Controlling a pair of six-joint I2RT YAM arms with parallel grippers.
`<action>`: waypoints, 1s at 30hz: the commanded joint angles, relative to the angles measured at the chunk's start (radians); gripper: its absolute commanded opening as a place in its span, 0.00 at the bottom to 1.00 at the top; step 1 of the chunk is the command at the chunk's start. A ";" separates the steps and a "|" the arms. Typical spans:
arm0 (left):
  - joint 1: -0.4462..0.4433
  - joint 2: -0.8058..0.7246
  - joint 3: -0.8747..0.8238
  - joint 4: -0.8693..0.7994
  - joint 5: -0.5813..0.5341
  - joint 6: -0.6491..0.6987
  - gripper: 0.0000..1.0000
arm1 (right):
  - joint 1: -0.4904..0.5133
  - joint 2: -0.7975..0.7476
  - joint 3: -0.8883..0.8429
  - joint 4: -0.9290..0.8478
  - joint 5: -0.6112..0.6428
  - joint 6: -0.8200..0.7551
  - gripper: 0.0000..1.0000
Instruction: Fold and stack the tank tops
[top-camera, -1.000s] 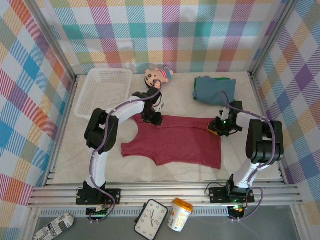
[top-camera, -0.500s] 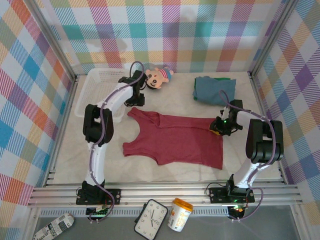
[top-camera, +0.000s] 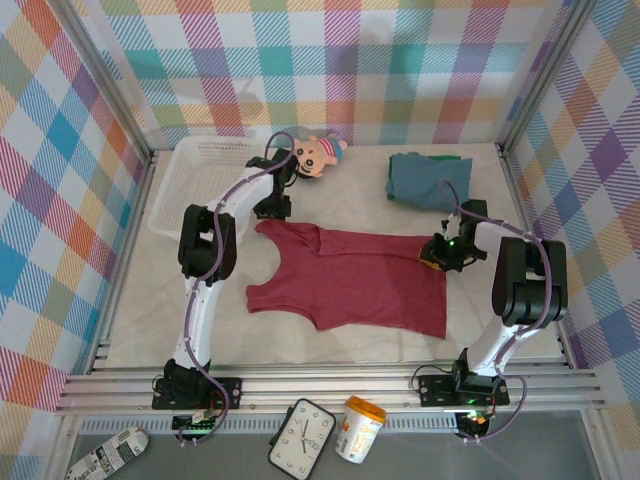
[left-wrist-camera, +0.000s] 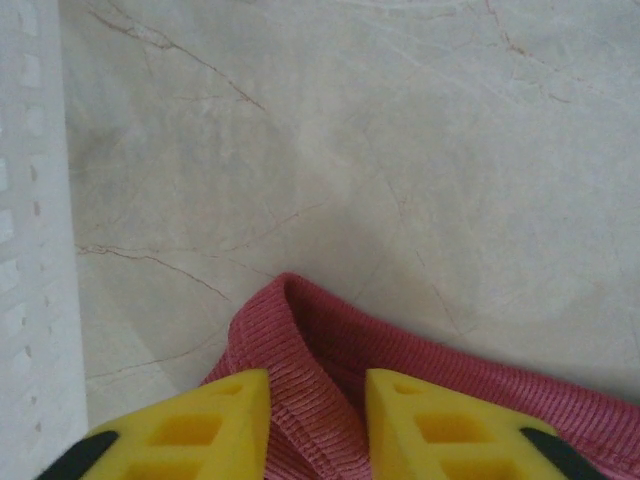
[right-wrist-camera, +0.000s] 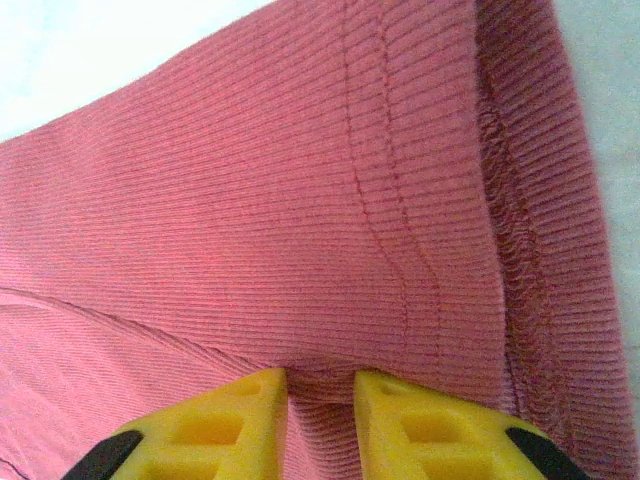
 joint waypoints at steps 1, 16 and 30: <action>-0.001 -0.005 -0.004 -0.043 -0.010 0.002 0.25 | -0.015 0.038 0.008 -0.028 0.033 -0.019 0.27; -0.020 -0.115 -0.055 -0.026 0.048 0.004 0.00 | -0.039 0.048 0.011 -0.020 0.007 -0.015 0.25; -0.047 -0.301 -0.383 0.121 0.074 -0.006 0.00 | -0.054 0.048 0.004 -0.014 0.009 0.000 0.24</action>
